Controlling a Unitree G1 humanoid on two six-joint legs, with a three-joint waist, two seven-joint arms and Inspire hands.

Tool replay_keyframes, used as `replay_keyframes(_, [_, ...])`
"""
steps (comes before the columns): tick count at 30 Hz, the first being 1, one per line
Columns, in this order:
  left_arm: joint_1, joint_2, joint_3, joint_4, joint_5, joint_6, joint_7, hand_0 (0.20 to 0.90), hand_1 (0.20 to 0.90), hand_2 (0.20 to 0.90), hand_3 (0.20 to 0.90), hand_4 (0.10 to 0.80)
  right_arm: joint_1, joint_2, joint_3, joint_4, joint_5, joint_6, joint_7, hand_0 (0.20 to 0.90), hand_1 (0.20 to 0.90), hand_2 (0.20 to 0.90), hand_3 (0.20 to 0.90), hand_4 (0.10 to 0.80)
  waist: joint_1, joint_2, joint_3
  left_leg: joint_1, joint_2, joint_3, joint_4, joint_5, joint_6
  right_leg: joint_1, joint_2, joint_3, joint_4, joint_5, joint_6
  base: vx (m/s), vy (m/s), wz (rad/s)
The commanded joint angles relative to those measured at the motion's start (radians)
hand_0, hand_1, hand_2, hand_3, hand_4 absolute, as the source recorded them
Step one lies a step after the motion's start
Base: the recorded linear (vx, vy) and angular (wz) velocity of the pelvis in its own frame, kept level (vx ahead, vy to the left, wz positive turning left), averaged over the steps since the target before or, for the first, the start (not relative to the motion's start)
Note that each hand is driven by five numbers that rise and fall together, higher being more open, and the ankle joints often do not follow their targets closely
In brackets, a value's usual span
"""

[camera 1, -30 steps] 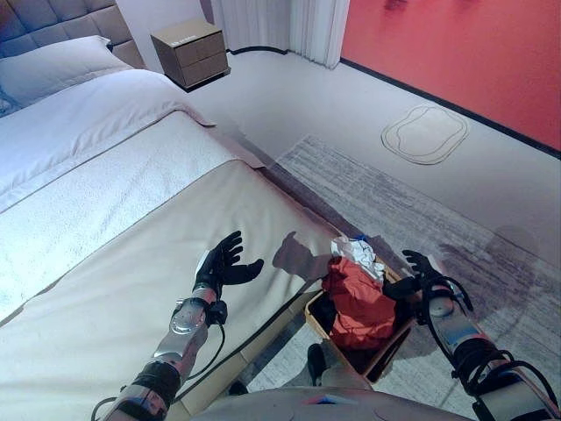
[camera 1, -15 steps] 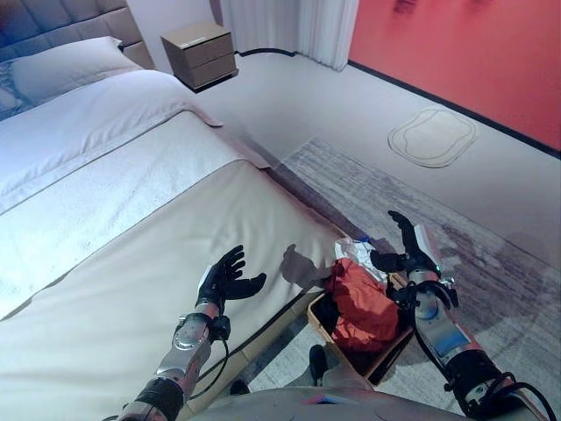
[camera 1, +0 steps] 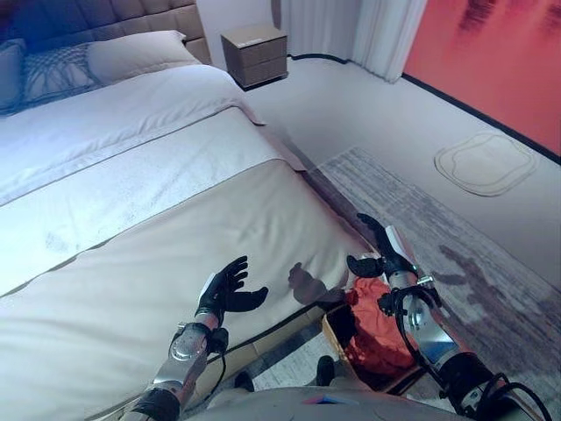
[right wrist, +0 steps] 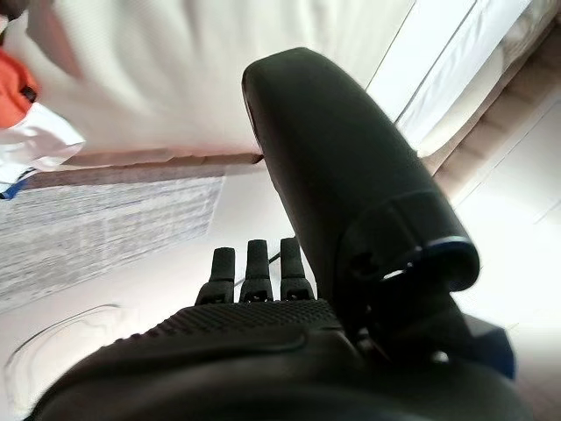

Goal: Pick up the clothes from the bed and place them into the basket

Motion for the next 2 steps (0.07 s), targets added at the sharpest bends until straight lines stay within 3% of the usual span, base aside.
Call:
replay_keyframes(1, [-0.077,0.036,0.03,0.017,0.014,-0.071,-0.02,0.9,0.9,0.9,0.9,0.8,-0.069,0.035,0.019,-0.008,0.005,-0.036,-0.027,0.9,0.9,0.9,0.9,0.8,0.01,-0.038,-0.026,0.006,-0.04,-0.024,0.007,-0.121,0.027,0.067,-0.042,-0.035,0.019,-0.107,0.047,0.029,-0.007,0.11])
replay_keyframes(2, [-0.076,0.037,0.03,0.016,0.012,-0.075,-0.022,0.9,0.9,0.9,0.9,0.8,-0.069,0.04,0.022,-0.005,0.01,-0.03,-0.029,0.9,0.9,0.9,0.9,0.8,0.014,-0.04,-0.025,0.006,-0.04,-0.028,0.007,-0.12,0.028,0.07,-0.042,-0.039,0.019,-0.107,0.047,0.018,-0.003,0.07])
